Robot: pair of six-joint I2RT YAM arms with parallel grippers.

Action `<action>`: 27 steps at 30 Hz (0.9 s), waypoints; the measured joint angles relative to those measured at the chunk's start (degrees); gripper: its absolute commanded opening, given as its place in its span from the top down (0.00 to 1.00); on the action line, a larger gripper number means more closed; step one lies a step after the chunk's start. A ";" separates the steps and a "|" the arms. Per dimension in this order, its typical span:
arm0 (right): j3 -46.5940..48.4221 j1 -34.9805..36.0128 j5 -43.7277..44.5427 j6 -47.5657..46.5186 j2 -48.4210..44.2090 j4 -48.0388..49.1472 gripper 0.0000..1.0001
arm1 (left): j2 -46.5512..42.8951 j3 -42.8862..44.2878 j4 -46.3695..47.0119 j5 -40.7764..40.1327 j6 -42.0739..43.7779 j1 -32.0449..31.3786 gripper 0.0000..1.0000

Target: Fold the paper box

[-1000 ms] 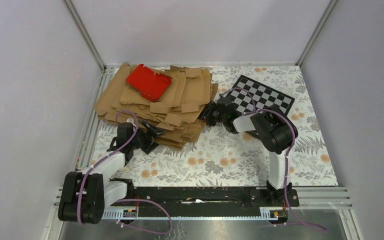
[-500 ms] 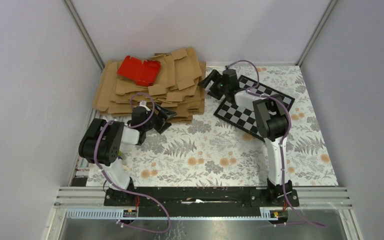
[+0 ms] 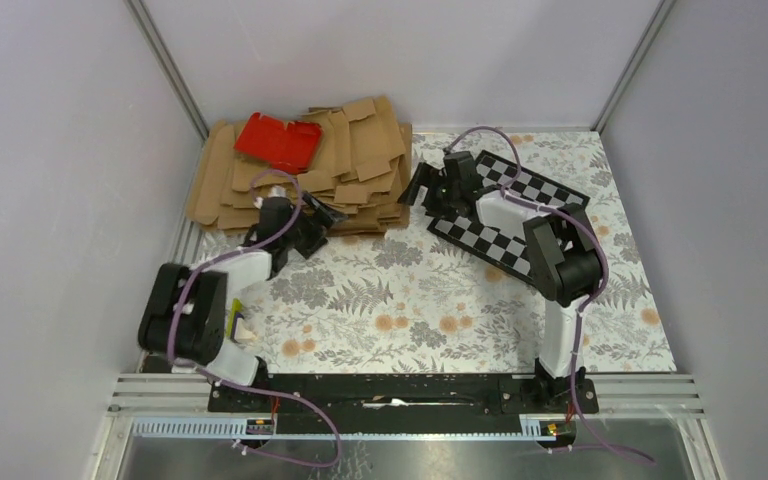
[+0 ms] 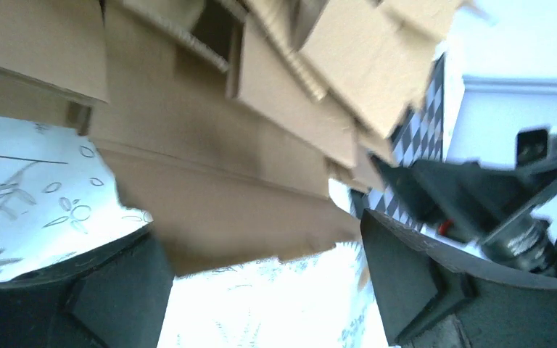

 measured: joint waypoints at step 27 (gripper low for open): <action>-30.14 -8.68 9.66 -2.32 -25.88 0.04 0.01 | 18.45 45.94 -24.33 -17.66 6.78 20.02 0.21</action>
